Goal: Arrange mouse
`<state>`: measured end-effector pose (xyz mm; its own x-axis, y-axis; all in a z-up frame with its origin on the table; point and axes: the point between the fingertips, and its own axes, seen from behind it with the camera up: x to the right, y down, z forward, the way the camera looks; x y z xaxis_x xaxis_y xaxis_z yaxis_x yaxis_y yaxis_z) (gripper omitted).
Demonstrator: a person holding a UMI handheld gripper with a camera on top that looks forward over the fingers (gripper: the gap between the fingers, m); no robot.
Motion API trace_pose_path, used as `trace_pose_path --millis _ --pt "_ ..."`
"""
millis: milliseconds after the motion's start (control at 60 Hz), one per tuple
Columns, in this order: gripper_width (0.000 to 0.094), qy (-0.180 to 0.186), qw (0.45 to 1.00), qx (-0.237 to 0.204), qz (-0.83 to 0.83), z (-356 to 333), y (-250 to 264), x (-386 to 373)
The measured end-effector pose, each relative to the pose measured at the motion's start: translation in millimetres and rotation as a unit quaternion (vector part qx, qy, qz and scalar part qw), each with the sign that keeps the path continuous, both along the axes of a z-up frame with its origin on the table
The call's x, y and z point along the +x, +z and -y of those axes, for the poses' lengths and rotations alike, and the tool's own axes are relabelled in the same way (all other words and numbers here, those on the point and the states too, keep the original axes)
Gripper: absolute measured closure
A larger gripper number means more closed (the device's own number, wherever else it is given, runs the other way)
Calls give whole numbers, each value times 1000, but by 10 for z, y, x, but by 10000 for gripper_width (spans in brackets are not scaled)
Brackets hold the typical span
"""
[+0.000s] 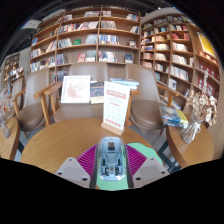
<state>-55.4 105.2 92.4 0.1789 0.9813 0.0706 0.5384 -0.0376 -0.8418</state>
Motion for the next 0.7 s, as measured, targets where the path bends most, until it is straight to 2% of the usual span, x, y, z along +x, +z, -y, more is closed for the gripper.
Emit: trace_pose_path --millis 133,233,333,450,517,567,700 --pt "519 -21 998 34 52 -611 -580 104" --pt "519 -22 997 -9 74 -667 -969 146" --pt "506 -17 997 -34 62 -706 -1035 176" --pt "415 -18 997 -37 59 -701 -1051 175" --pt "186 -25 997 -43 58 -701 -1009 240" --pt "80 -31 997 -44 55 -696 -928 309" --pt "83 -21 999 -28 39 -545 -540 685"
